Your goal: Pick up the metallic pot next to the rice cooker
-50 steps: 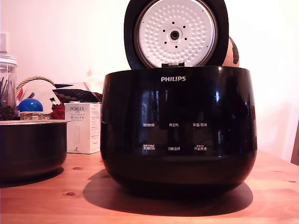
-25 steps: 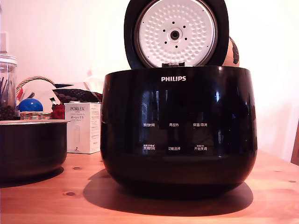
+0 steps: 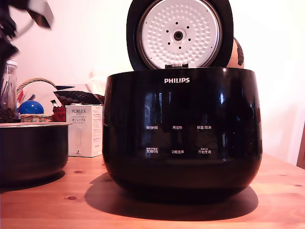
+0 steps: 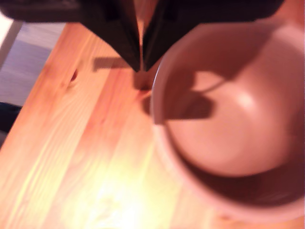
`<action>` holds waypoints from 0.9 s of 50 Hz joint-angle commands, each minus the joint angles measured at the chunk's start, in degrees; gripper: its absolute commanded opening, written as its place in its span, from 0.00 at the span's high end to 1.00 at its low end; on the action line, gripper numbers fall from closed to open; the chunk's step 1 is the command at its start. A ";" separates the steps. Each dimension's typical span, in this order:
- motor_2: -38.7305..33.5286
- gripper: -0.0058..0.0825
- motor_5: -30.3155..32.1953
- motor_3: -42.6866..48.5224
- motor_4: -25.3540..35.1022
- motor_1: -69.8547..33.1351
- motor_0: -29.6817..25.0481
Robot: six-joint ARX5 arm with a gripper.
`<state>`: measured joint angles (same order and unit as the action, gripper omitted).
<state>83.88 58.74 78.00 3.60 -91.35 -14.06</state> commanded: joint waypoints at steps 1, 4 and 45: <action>-0.61 0.85 0.22 0.13 0.66 -0.44 -0.48; -0.63 0.82 0.17 0.15 0.92 -1.11 -0.46; -1.09 0.56 -0.26 -3.43 1.46 -13.70 -0.90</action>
<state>83.85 58.65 74.70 4.89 -103.42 -14.63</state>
